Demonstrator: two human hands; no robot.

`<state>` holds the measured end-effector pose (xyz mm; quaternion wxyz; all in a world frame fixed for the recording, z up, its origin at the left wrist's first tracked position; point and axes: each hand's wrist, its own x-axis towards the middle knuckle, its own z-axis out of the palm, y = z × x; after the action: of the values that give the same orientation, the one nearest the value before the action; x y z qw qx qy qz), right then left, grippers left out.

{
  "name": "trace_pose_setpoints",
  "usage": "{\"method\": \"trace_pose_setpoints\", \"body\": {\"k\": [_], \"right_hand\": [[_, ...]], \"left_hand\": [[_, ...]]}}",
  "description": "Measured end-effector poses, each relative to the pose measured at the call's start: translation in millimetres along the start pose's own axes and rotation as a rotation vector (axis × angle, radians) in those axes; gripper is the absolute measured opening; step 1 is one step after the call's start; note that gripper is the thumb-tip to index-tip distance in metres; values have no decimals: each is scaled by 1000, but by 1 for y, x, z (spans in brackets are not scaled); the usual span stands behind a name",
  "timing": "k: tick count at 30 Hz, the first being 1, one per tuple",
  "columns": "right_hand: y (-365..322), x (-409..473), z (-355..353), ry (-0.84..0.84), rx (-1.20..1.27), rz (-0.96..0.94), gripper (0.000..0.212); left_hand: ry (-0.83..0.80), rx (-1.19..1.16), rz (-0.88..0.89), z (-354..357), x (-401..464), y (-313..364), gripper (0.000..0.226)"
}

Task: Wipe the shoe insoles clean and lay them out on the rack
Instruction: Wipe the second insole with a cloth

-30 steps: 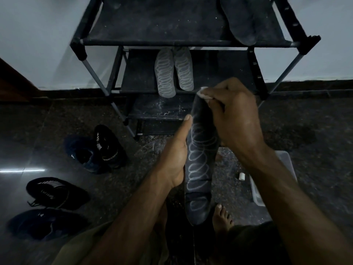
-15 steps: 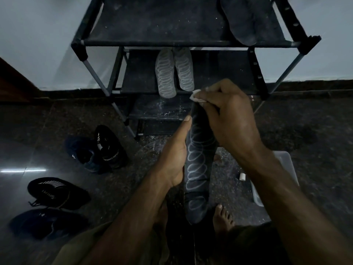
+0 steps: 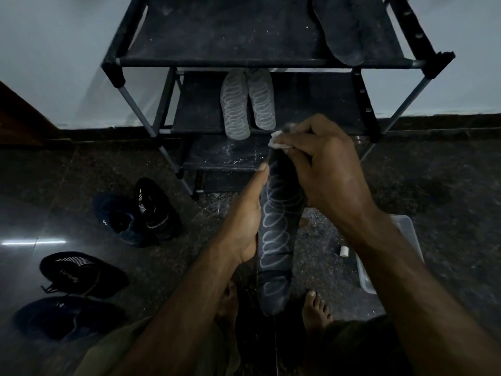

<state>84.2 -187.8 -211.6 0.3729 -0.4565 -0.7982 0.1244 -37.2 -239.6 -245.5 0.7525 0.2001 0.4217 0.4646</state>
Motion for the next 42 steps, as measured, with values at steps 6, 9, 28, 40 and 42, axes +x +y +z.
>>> {"method": "trace_pose_setpoints", "body": {"k": [6,9,28,40,42], "right_hand": [[2,-2,1,0,27,22,19],[-1,-3,5,-100,83,-49,18],[3,-5,0,-78,-119,26,16],[2,-4,-3,-141,-117,28,16],[10,-4,-3,-43,-138,98,15]], "left_hand": [[-7,1,-3,1,-1,3,48],[17,-54,-2,-3,0,6,55],[28,-117,37,0,-1,10,49],[94,-112,50,-3,1,8,52],[105,-96,41,-1,3,5,53]]}}
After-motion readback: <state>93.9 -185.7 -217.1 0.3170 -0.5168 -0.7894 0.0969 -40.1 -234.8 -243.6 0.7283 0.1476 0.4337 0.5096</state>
